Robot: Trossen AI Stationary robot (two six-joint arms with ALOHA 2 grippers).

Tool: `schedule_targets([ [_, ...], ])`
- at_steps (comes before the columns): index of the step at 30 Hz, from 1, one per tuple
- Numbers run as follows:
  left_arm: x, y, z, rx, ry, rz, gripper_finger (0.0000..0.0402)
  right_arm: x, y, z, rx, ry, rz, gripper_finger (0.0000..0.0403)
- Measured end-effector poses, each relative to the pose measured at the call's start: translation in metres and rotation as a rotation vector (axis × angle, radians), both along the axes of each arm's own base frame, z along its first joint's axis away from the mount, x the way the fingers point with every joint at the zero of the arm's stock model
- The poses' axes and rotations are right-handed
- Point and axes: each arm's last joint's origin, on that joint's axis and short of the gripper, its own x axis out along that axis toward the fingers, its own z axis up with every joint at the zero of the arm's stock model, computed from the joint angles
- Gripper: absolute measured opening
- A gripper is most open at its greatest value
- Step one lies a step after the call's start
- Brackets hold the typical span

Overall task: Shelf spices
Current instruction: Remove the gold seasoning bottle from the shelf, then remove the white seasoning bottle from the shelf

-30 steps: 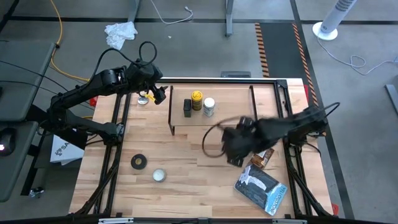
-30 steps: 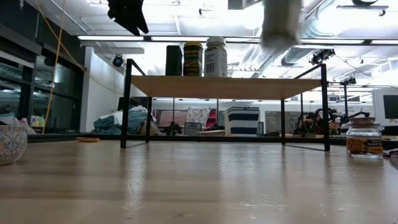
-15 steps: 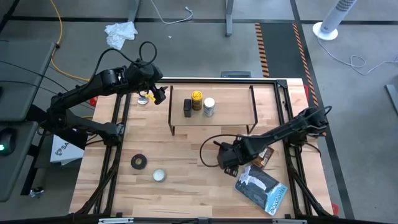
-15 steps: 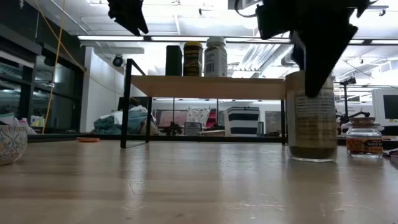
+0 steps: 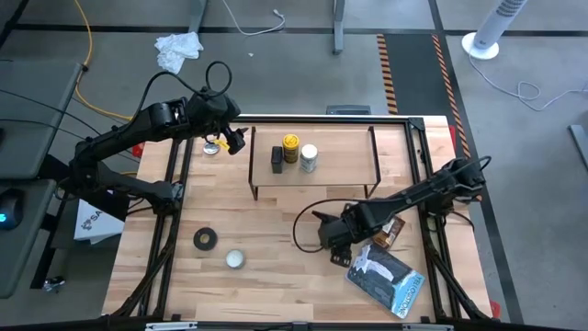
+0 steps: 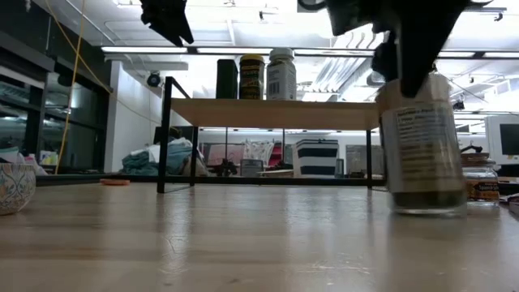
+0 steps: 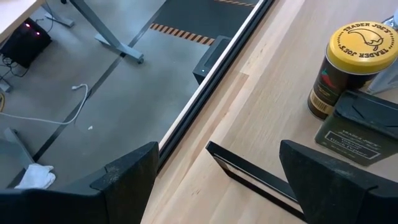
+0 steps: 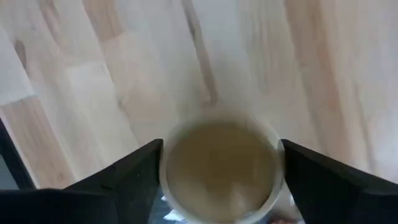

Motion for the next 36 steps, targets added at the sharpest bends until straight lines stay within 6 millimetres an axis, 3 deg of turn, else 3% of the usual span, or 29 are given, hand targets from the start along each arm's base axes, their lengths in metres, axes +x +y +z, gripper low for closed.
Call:
schedule_targets([
  [10,0.0,0.0,0.0,0.006,0.002,0.011,0.033,-0.006,-0.009,0.002,-0.061,0.056,0.066,0.033],
  [15,0.0,0.001,0.0,0.015,0.006,0.019,0.033,-0.011,-0.02,0.016,-0.063,0.032,0.085,0.033],
  [19,0.0,0.001,0.0,0.015,0.006,0.019,0.033,-0.022,-0.034,0.04,-0.051,-0.03,0.075,0.033],
  [25,0.0,0.001,0.0,0.015,0.006,0.019,0.033,-0.036,-0.063,0.074,-0.062,-0.17,-0.087,0.033],
  [29,0.0,0.001,0.0,0.018,0.007,0.021,0.033,-0.026,-0.091,0.091,-0.069,-0.37,-0.273,0.033],
  [32,0.0,0.001,0.0,0.018,0.008,0.022,0.033,-0.014,-0.111,0.096,-0.086,-0.492,-0.377,0.033],
  [36,-0.001,0.001,0.0,0.023,0.009,0.027,0.033,-0.001,-0.127,0.086,-0.124,-0.494,-0.451,0.0331],
])
